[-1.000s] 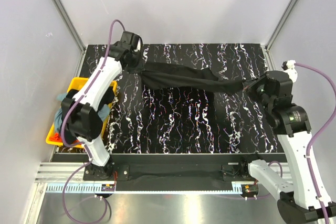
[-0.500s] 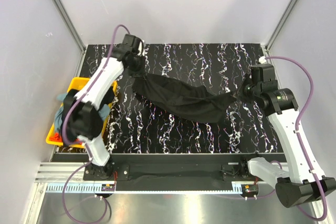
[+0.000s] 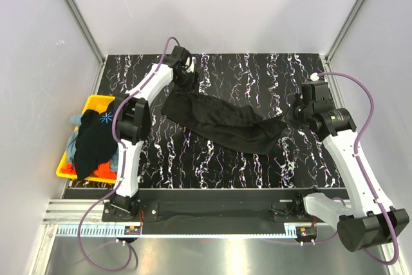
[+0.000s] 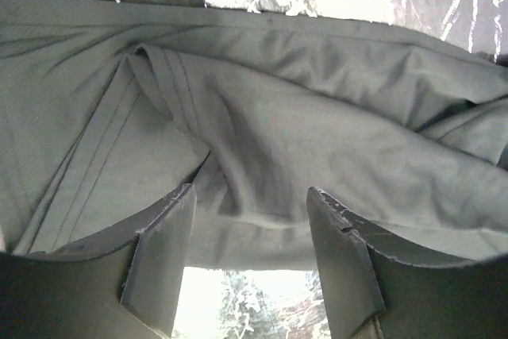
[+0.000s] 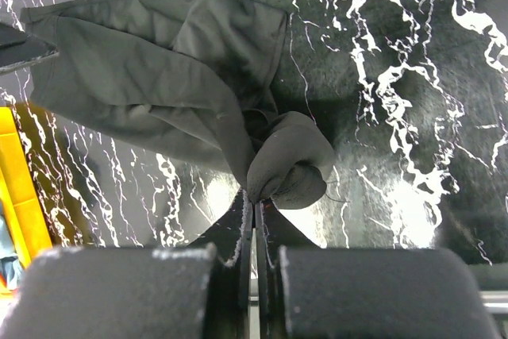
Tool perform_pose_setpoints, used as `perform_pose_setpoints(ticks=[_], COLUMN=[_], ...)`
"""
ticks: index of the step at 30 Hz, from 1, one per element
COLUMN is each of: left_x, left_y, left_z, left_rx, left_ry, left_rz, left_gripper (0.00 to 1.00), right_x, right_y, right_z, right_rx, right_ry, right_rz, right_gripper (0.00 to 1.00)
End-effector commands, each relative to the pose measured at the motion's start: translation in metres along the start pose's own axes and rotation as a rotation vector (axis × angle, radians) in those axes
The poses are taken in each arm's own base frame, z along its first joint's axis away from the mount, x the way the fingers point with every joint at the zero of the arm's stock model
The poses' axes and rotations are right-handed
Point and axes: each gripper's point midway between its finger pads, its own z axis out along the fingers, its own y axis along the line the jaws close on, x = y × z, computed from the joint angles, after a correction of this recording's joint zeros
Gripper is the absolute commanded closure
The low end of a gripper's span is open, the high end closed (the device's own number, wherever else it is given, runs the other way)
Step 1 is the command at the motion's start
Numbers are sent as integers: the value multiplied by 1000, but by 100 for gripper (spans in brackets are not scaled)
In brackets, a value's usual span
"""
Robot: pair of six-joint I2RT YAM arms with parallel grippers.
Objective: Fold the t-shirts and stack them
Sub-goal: Flatten the tshirt out
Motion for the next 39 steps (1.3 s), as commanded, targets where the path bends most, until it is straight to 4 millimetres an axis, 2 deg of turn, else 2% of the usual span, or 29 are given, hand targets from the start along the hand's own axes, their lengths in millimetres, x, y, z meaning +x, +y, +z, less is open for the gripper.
perform_pose_setpoints(ticks=[1, 2, 4, 5, 7, 8, 9, 12, 17, 18, 23, 32, 39], left_x=[-32, -13, -4, 11, 17, 27, 29, 31, 15, 13, 8, 10, 23], left_y=[-15, -5, 3, 10, 17, 23, 28, 33, 38, 38, 30, 31, 37], left_z=[-62, -51, -55, -42, -38, -31, -29, -23, -19, -16, -1, 8, 17], left_rx=[21, -4, -22, -28, -36, -53, -73, -95, -127, -126, -77, -85, -113], left_ry=[-206, -161, -175, -152, -155, -130, -129, -147, -217, -219, -212, -200, -176], left_rz=[70, 52, 20, 1, -49, -69, -85, -131, -208, -216, -276, -310, -326], left_gripper=[38, 39, 46, 48, 58, 60, 61, 62, 60, 62, 62, 62, 62], right_x=[-10, -9, -9, -8, -8, -7, -8, -6, -6, -6, -6, -9, -9], right_y=[12, 12, 19, 21, 24, 24, 24, 23, 24, 24, 26, 26, 28], right_z=[8, 10, 12, 12, 13, 14, 14, 14, 12, 13, 15, 16, 17], right_rx=[-48, -48, -84, -97, -109, -109, -112, -114, -125, -127, -130, -126, -132], right_ry=[-27, -27, -22, -17, -16, -13, -14, -14, -21, -20, -20, -24, -24], right_rz=[-17, -14, -11, -10, -9, -12, -11, -14, -11, -10, -10, -8, -6], right_gripper=[100, 100, 100, 100, 100, 100, 100, 100, 100, 100, 100, 100, 100])
